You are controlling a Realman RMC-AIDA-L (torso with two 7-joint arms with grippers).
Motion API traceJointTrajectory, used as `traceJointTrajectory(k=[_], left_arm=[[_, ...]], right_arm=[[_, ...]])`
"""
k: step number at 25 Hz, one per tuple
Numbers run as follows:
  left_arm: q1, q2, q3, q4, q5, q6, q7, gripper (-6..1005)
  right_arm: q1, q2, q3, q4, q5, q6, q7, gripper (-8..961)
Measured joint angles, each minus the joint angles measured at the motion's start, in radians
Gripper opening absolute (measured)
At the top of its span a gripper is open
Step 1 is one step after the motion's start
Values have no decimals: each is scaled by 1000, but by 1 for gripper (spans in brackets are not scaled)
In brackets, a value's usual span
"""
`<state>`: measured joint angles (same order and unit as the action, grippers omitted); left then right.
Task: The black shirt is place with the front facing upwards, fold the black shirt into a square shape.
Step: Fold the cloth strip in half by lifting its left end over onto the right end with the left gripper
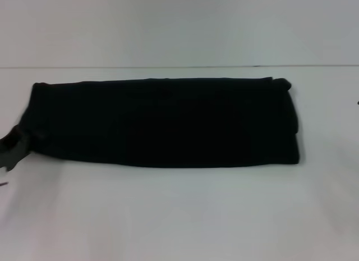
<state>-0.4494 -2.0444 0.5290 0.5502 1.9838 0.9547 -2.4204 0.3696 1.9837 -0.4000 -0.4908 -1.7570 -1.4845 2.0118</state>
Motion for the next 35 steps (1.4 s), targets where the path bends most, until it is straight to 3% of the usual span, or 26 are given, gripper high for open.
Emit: traceJointTrajectory(k=[10,14,19,24,27,35], left_arm=[[83,-32,-80,83,0,15,12,117],[74,-50,-79,119,-12,69,12,118],[59,-72,-75,175,-155,208,13,118],[-1,-107,-59,257,-214,315,11,117],[-65,-125,22,292,-227,334,9,117],[-208,-129,402,236,-320,168,51,118]], right_arm=[[1,0,9,1,-1,34,4,802],[6,1,9,3,-4,34,4,802],[7,1,9,10,-6,37,-1,802],[9,-2,8,14,-5,32,-2,802],[11,-1,4,14,-6,32,-2,802],[13,7,1,14,-6,29,-2,802]])
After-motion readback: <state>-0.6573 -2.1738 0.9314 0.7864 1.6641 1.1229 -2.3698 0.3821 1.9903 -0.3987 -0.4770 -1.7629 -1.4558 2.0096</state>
